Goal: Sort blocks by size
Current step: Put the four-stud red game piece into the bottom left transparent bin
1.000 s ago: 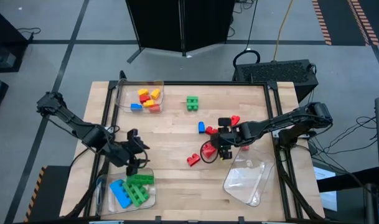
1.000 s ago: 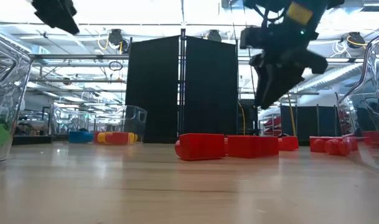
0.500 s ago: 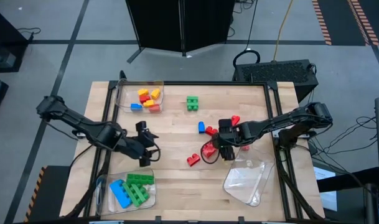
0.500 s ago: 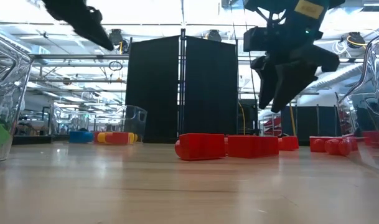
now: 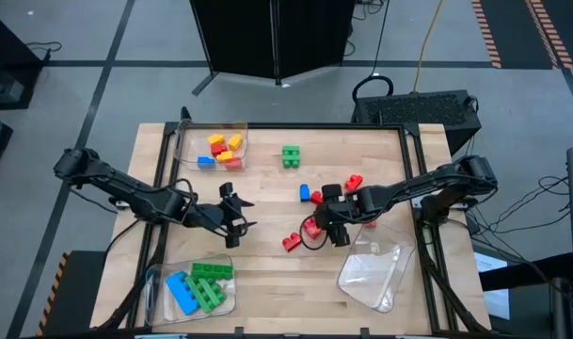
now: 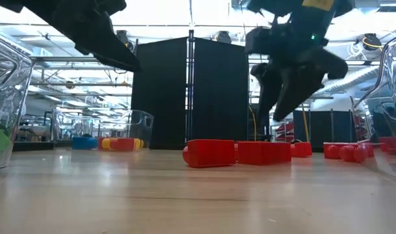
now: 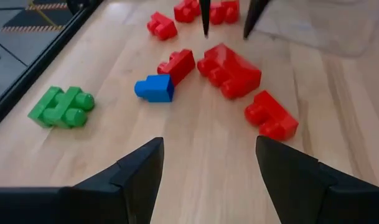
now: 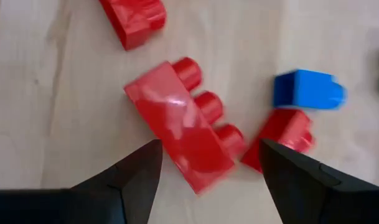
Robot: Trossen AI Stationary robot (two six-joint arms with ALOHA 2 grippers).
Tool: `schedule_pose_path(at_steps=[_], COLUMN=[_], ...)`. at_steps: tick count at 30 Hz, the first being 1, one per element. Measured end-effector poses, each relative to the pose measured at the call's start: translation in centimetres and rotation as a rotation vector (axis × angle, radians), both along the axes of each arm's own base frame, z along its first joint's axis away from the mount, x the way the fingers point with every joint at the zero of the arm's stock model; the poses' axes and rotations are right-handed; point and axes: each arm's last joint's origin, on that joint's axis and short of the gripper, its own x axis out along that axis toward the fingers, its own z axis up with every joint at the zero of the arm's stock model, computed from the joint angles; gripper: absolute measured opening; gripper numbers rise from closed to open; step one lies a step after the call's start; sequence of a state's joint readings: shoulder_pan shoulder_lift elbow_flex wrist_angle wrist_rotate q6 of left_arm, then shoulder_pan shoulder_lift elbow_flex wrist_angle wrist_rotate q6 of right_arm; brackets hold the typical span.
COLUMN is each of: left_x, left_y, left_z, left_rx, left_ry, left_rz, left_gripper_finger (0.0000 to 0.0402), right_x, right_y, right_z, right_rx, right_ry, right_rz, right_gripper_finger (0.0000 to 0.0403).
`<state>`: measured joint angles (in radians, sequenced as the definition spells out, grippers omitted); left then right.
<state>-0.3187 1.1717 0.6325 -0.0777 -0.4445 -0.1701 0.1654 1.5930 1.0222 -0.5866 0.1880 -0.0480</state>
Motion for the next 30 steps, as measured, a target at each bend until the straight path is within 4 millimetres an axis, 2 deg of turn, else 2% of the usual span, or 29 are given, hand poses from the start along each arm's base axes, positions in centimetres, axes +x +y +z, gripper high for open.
schedule_pose_path(at_steps=[5, 11, 17, 23, 30], left_x=[-0.1, -0.1, 0.2, 1.4, 2.3], left_y=[0.1, 0.2, 0.1, -0.3, -1.1], left_z=[-0.8, -0.9, -0.9, -2.2, -4.0], left_rx=[0.0, 0.001, -0.005, 0.005, -0.017], left_ry=[-0.052, -0.077, -0.104, -0.094, -0.058], left_rz=[-0.008, -0.004, -0.002, -0.006, -0.038], left_gripper_finger=[0.0255, 0.0255, 0.0255, 0.0255, 0.0255], right_x=[1.1, 1.9, 2.4, 2.5, 2.5], right_y=[0.3, 0.4, 0.0, 0.0, 0.0], right_z=[-2.8, -5.2, -6.0, -6.0, -6.0], right_rx=[-0.017, -0.063, -0.092, -0.06, -0.046], right_ry=[0.068, 0.127, 0.135, 0.122, 0.115], right_rz=[0.048, 0.107, 0.147, 0.141, 0.114], right_gripper_finger=[0.0255, 0.0255, 0.0255, 0.0246, 0.0193])
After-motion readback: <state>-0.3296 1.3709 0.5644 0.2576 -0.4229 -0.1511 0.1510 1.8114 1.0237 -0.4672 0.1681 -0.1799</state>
